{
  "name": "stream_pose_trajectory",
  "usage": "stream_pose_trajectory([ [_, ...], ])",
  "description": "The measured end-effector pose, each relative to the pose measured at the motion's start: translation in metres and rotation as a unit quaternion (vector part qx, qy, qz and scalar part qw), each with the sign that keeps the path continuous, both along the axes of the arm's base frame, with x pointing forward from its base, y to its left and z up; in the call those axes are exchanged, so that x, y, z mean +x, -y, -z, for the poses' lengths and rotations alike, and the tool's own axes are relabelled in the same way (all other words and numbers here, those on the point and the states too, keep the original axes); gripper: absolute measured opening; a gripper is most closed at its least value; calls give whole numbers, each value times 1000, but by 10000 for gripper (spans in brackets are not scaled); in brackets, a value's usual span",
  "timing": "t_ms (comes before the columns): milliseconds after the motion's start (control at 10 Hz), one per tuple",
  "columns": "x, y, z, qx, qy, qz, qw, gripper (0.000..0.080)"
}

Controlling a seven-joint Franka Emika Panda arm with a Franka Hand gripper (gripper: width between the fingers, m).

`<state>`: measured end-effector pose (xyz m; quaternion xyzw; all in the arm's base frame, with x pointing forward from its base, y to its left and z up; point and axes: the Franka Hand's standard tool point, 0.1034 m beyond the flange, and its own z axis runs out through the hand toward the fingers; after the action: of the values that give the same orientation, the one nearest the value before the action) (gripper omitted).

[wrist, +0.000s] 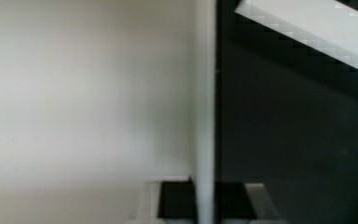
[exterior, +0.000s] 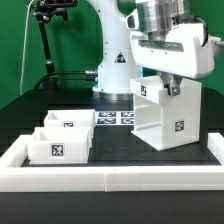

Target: Assemble drawer

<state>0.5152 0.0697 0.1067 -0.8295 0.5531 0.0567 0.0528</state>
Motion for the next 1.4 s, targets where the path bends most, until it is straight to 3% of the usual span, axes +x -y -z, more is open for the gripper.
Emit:
stream_pose_trajectory([
  [1400,15,6,0,-3,-1,51,999,38],
])
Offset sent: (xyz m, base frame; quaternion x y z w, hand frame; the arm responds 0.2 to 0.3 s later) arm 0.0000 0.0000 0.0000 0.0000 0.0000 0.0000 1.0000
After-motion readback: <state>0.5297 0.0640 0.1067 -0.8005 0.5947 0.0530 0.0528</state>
